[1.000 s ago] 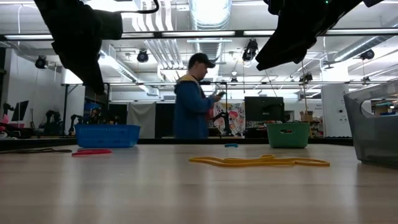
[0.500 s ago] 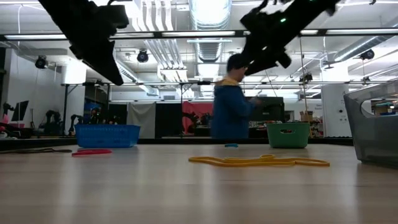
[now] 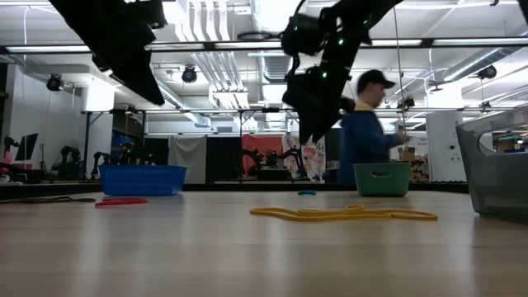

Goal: Sort rubber bands into baskets
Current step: Put the blue rubber band into the orange bin

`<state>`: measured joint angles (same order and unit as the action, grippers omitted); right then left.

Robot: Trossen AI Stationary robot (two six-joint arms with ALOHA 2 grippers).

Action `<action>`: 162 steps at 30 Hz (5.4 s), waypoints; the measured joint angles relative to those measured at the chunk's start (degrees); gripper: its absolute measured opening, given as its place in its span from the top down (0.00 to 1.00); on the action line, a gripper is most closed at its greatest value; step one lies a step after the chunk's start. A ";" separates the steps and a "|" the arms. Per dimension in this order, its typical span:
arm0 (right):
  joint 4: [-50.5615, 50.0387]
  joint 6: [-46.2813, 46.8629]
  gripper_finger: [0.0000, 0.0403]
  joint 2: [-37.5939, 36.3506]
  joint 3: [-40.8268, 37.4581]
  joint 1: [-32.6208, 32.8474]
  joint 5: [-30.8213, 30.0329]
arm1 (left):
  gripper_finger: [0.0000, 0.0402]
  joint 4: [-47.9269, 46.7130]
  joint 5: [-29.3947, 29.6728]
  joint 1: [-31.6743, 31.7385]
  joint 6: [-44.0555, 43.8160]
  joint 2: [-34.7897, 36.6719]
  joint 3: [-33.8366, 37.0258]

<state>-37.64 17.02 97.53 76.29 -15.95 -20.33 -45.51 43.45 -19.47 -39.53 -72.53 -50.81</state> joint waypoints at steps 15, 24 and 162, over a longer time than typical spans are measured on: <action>0.52 -0.57 0.46 13.84 7.65 -5.86 8.78 | 0.71 -0.38 12.69 -4.50 -0.22 6.51 0.01; 0.63 -2.07 0.46 18.99 7.81 -6.49 11.98 | 0.71 -0.33 12.95 -4.50 -3.45 4.47 1.91; 34.88 -13.85 0.47 -8.08 -16.49 19.54 38.27 | 0.85 -20.65 -63.91 -16.00 -32.47 -3.07 2.95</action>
<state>-2.76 3.17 89.45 59.80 3.59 17.93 -66.17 -20.46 -35.46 -72.00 -75.60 -47.86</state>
